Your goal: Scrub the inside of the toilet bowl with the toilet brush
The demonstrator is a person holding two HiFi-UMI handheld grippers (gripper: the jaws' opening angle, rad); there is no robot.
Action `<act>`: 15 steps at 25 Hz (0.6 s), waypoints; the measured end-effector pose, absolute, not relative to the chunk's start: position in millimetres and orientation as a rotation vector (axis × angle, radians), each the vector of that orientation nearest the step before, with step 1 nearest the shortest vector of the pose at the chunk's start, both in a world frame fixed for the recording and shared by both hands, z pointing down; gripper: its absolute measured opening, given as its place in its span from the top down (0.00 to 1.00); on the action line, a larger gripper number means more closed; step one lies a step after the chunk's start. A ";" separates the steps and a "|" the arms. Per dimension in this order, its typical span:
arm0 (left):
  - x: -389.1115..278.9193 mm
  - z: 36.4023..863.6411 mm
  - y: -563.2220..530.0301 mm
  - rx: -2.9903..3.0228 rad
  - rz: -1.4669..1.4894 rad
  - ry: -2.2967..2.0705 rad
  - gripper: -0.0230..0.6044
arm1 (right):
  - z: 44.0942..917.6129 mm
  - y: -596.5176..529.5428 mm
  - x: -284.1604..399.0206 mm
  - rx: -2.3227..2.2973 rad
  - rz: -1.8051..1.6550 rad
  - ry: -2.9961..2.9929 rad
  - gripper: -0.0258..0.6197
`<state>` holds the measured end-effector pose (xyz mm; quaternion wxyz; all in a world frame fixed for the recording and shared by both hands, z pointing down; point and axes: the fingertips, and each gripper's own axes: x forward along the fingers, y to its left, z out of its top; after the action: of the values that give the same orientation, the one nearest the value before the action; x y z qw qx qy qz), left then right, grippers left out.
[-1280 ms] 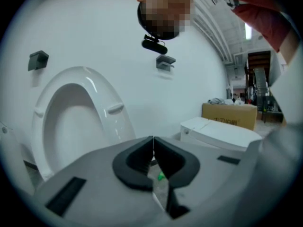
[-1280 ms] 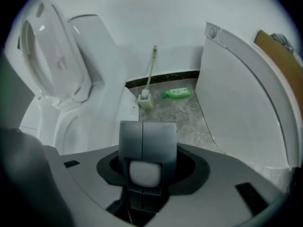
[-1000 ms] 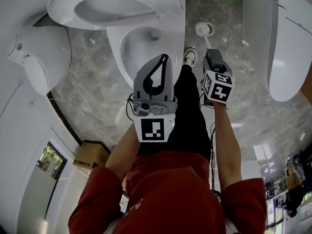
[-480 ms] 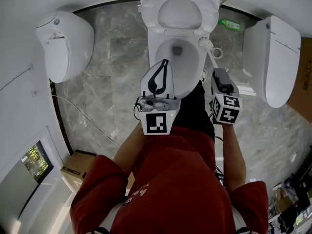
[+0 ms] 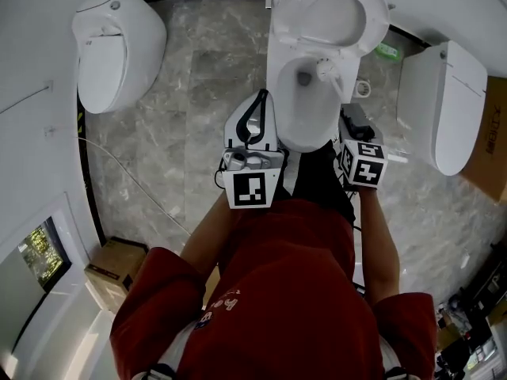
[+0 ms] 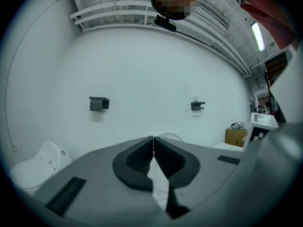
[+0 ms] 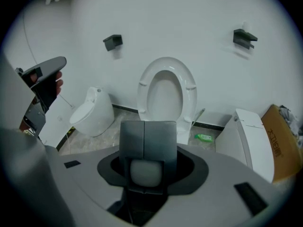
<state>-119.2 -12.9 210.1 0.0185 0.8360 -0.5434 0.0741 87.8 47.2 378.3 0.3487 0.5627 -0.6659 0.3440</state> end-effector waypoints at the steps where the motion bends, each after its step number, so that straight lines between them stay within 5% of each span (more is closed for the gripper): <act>1: -121.2 217.9 -10.2 2.581 0.247 -1.679 0.97 | 387.0 45.9 83.0 1.443 0.899 -1.720 0.69; 15: -97.9 374.1 -19.9 2.473 0.376 -1.631 0.97 | 614.7 47.5 67.5 1.285 1.105 -1.572 0.69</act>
<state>-97.9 -19.9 374.1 0.0776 0.8257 -0.5444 0.1256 67.5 47.5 614.7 0.4030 0.5086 -0.6224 0.4376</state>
